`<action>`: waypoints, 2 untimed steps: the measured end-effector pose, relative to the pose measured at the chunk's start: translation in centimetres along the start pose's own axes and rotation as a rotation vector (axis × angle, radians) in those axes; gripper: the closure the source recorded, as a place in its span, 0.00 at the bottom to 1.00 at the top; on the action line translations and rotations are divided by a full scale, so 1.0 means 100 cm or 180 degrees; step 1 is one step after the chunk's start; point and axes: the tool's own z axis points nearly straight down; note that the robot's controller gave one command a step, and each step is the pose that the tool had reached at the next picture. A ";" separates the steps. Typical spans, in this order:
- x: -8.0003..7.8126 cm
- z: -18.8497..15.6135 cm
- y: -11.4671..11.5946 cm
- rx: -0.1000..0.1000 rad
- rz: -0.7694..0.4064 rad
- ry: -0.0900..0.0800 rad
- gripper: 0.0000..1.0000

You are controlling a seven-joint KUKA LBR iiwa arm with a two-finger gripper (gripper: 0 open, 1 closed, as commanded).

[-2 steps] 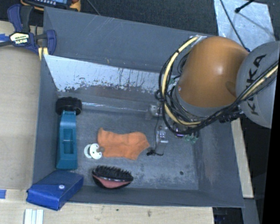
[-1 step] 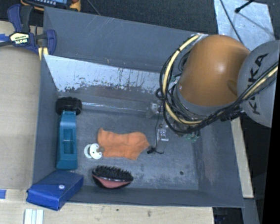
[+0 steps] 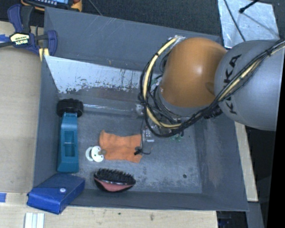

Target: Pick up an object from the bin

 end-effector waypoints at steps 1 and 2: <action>0.016 0.027 0.013 -0.0017 -0.0444 0.0021 0.00; -0.012 0.048 0.013 -0.0004 -0.0947 0.0016 0.00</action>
Offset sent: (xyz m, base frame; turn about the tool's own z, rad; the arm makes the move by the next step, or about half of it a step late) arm 0.0385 0.0262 -0.0653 -0.3735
